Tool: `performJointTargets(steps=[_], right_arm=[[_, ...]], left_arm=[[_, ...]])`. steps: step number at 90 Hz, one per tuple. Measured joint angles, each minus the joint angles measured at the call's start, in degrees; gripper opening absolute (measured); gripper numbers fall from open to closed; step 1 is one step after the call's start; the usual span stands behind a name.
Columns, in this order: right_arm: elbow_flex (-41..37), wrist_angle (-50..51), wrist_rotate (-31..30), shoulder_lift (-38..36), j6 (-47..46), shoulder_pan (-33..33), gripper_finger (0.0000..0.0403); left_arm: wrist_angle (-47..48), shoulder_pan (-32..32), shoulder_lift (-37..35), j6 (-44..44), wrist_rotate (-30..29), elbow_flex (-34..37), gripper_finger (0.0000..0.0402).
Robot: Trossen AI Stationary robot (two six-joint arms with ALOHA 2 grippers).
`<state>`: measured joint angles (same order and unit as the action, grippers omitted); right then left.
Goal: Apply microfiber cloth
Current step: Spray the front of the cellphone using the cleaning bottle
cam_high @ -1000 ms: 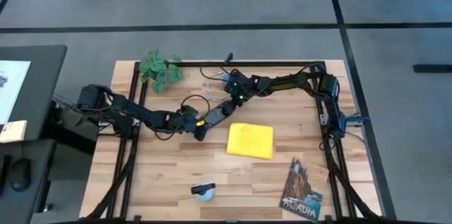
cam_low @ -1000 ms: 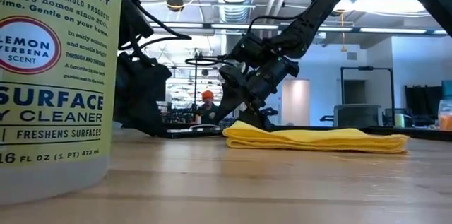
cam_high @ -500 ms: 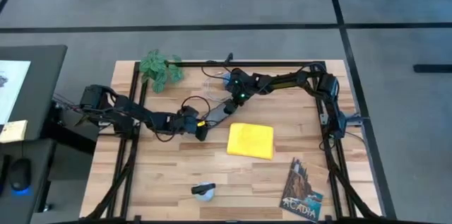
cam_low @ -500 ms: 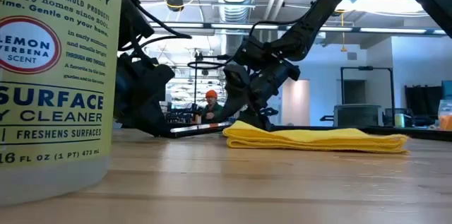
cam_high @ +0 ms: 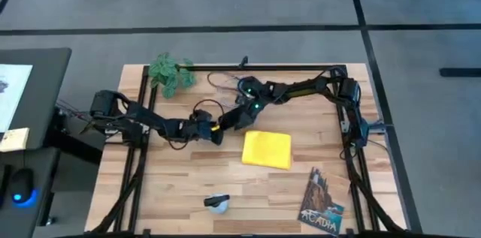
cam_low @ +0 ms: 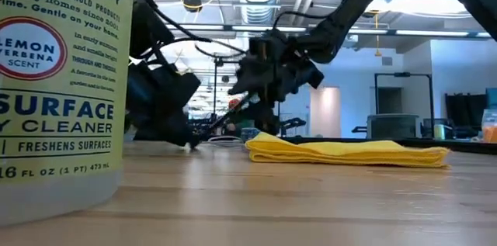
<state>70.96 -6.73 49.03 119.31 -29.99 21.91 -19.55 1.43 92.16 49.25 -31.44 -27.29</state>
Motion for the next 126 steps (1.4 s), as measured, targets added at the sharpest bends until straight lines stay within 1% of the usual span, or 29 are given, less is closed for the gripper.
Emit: performJointTargets(steps=[7, 15, 23, 37, 57, 69, 87, 98, 104, 111, 116, 126], right_arm=[[0.0, -0.4, -0.6, 0.0, -0.3, -0.1, 0.0214], [0.0, 0.1, -0.9, 0.0, -0.4, -0.3, 0.0198], [0.0, 0.9, -3.6, 0.0, -0.2, -0.2, 0.0179], [0.0, 1.1, -6.0, 0.0, 0.0, 0.4, 0.0157], [0.0, 3.9, -10.3, 0.0, 2.2, 0.7, 0.0155], [-0.1, 4.9, -13.2, 0.0, 3.6, 0.4, 0.0159], [-0.1, 5.0, -18.4, 0.0, 4.8, -0.2, 0.0157], [-0.1, 5.1, -19.1, 0.0, 5.0, -0.2, 0.0149], [-0.1, 5.1, -19.1, 0.0, 5.0, -0.2, 0.0144], [-0.1, 5.1, -19.1, 0.0, 5.0, -0.1, 0.0142], [-0.1, 5.0, -19.1, 0.0, 5.1, -0.1, 0.0142], [-0.1, 5.0, -19.1, 0.0, 5.2, -0.1, 0.0143]], left_arm=[[0.2, 0.1, 0.0, -0.1, 0.0, 0.0, 0.0086], [0.0, 0.2, 0.0, -0.2, 0.4, -0.1, 0.0086], [0.0, 0.3, 0.0, -0.2, 0.4, -0.1, 0.0086], [-1.7, 1.4, -0.1, -2.6, 1.1, -0.1, 0.0086], [-4.7, 3.6, -0.2, -7.2, 1.2, -0.1, 0.0086], [-8.1, 4.6, -0.2, -11.0, 1.8, -0.1, 0.0086], [-9.0, 4.6, -0.2, -12.4, 2.2, -0.1, 0.0086], [-8.9, 5.5, -3.4, -14.5, 2.7, -0.1, 0.008], [-6.0, 5.7, -6.2, -14.5, 2.7, -0.1, 0.0072], [1.0, 5.6, -9.9, -12.6, 2.4, -0.1, 0.0056], [7.7, 5.3, -12.4, -10.2, 1.5, -0.1, 0.0042], [22.7, 4.2, -15.3, -1.8, 1.1, -0.1, 0.0013]])
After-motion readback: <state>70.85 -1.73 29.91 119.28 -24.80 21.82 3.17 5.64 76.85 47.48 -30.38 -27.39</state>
